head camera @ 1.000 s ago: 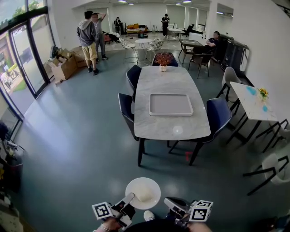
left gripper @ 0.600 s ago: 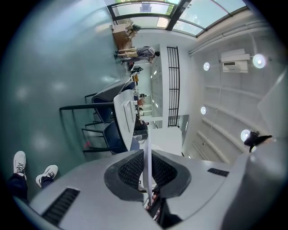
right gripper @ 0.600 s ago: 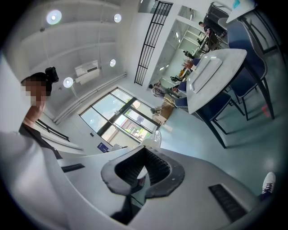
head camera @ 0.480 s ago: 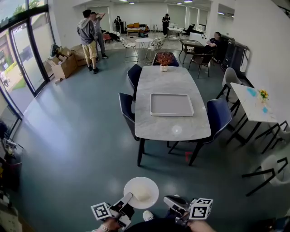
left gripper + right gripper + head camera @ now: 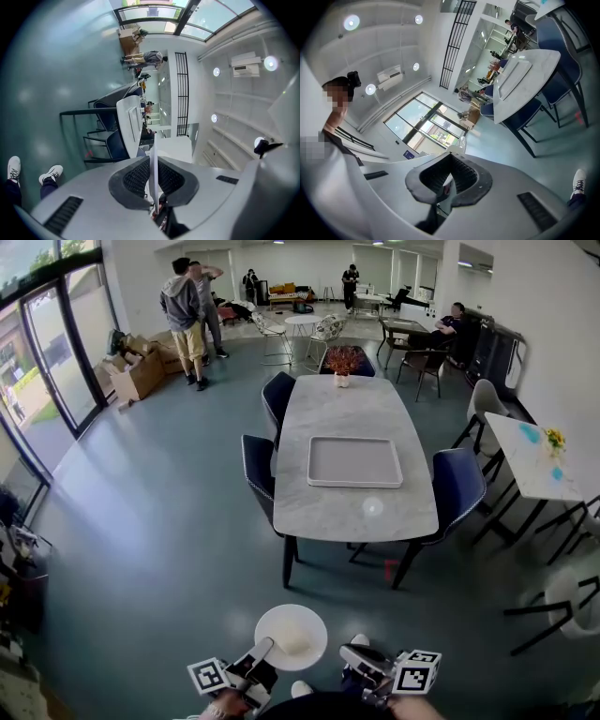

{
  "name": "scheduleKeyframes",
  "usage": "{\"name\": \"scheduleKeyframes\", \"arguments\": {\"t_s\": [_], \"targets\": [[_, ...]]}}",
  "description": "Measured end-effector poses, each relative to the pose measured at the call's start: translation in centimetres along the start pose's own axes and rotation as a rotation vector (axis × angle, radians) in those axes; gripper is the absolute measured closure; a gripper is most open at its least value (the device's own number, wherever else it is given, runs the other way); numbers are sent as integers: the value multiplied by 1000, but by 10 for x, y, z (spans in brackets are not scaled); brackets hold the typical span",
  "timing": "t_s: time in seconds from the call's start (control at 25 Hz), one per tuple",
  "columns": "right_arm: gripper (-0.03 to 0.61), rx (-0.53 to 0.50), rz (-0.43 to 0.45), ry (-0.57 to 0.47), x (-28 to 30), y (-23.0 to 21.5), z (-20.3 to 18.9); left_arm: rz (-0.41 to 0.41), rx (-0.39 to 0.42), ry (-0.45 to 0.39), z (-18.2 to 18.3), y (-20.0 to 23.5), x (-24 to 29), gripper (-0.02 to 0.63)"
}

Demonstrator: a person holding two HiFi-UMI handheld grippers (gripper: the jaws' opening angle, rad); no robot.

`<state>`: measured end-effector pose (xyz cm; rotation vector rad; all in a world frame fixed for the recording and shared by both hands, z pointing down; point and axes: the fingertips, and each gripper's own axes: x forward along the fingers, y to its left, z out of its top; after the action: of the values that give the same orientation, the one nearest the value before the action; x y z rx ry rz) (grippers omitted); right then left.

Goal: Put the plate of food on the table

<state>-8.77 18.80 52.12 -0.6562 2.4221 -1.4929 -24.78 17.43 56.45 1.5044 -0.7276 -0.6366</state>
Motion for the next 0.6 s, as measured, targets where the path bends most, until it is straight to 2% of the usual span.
{"name": "scheduleKeyframes", "arguments": {"t_s": [0.16,0.6], "targets": [[568,18,28,9,-4,-15,30,7,10,-10,0,-2,36,586],[568,57,30,7,-19,-67,112,19,-3,-14,3,-5,134,586]]}}
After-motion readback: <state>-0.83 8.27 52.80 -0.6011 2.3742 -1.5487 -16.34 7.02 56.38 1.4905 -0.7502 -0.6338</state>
